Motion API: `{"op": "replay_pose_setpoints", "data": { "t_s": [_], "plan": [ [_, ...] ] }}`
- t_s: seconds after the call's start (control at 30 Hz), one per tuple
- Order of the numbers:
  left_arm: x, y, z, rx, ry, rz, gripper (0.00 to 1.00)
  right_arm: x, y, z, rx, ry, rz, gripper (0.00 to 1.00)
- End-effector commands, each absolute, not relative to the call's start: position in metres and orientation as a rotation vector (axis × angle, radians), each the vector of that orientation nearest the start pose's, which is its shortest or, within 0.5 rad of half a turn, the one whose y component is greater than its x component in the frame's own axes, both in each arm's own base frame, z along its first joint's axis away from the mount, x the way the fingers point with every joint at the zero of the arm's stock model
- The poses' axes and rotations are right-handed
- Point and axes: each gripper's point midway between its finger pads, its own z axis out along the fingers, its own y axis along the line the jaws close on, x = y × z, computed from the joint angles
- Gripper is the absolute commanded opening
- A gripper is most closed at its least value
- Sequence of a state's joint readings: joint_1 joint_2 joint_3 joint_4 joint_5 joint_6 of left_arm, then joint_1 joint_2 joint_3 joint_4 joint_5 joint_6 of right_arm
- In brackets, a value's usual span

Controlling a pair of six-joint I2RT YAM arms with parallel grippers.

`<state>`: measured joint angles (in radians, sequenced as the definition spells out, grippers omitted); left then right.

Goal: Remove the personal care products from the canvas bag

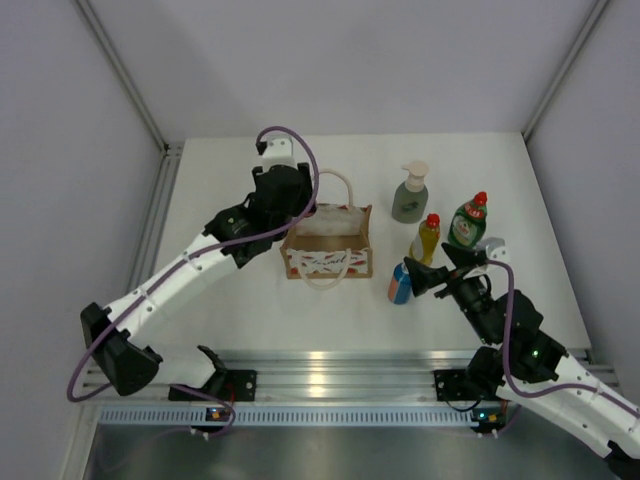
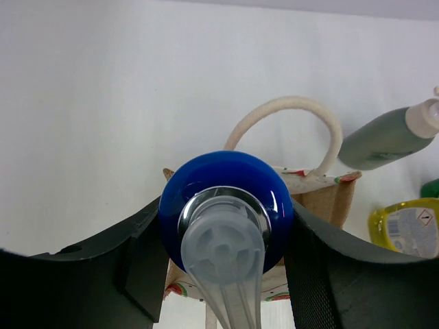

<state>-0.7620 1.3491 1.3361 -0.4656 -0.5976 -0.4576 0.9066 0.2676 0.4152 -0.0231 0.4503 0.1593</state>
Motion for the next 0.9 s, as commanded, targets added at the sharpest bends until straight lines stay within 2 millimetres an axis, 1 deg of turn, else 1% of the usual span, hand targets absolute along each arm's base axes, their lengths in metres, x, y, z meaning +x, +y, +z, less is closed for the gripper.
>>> {"op": "replay_pose_setpoints", "data": {
  "t_s": [0.0,0.07,0.13,0.2,0.27,0.33,0.37,0.43,0.47,0.5,0.53,0.57,0.6,0.63,0.67,0.7,0.73,0.77,0.8,0.83,0.87],
  "plan": [
    [0.339,-0.194,0.377,-0.173,1.752,-0.265,0.00,0.199,0.135,0.286,-0.154,1.442,0.543,1.00],
    [0.337,-0.183,0.392,-0.205,1.718,-0.245,0.00,0.199,0.136,0.287,-0.157,1.440,0.547,0.99],
    [0.336,-0.174,0.402,-0.229,1.694,-0.220,0.00,0.199,0.136,0.287,-0.156,1.441,0.551,1.00],
    [0.336,-0.161,0.412,-0.278,1.666,-0.181,0.00,0.199,0.136,0.288,-0.156,1.441,0.551,1.00],
    [0.338,-0.151,0.416,-0.312,1.652,-0.157,0.00,0.198,0.137,0.290,-0.157,1.436,0.558,0.99],
    [0.341,-0.141,0.416,-0.356,1.646,-0.133,0.00,0.197,0.138,0.291,-0.162,1.435,0.566,0.99],
    [0.346,-0.130,0.415,-0.400,1.642,-0.118,0.00,0.197,0.137,0.294,-0.158,1.429,0.568,1.00],
    [0.352,-0.120,0.405,-0.428,1.666,-0.103,0.00,0.196,0.138,0.296,-0.161,1.425,0.574,0.99],
    [0.359,-0.103,0.396,-0.483,1.672,-0.081,0.00,0.195,0.137,0.299,-0.161,1.422,0.574,0.99],
    [0.362,-0.099,0.389,-0.490,1.695,-0.089,0.00,0.195,0.137,0.300,-0.165,1.423,0.575,1.00],
    [0.364,-0.091,0.375,-0.509,1.717,-0.073,0.00,0.194,0.137,0.301,-0.168,1.424,0.574,0.99],
    [0.370,-0.071,0.369,-0.575,1.711,-0.058,0.00,0.194,0.136,0.303,-0.169,1.423,0.573,0.99],
    [0.371,-0.062,0.362,-0.599,1.720,-0.055,0.00,0.193,0.135,0.304,-0.172,1.423,0.570,0.99],
    [0.370,-0.056,0.347,-0.615,1.744,-0.047,0.00,0.193,0.135,0.304,-0.171,1.423,0.568,0.99],
    [0.371,-0.044,0.340,-0.663,1.738,-0.030,0.00,0.193,0.134,0.306,-0.173,1.421,0.568,1.00],
    [0.370,-0.039,0.333,-0.687,1.741,-0.017,0.00,0.193,0.134,0.305,-0.176,1.428,0.563,1.00],
    [0.368,-0.035,0.315,-0.700,1.768,0.008,0.00,0.193,0.133,0.305,-0.177,1.431,0.555,1.00],
    [0.368,-0.032,0.306,-0.728,1.772,0.014,0.00,0.192,0.131,0.310,-0.175,1.426,0.554,0.99],
    [0.367,-0.031,0.298,-0.737,1.784,0.026,0.00,0.193,0.129,0.306,-0.183,1.451,0.529,0.99],
    [0.365,-0.028,0.282,-0.746,1.805,0.060,0.00,0.193,0.126,0.315,-0.169,1.454,0.522,0.99],
    [0.365,-0.027,0.273,-0.761,1.815,0.074,0.00,0.193,0.122,0.316,-0.157,1.471,0.506,0.99]
  ]
}}
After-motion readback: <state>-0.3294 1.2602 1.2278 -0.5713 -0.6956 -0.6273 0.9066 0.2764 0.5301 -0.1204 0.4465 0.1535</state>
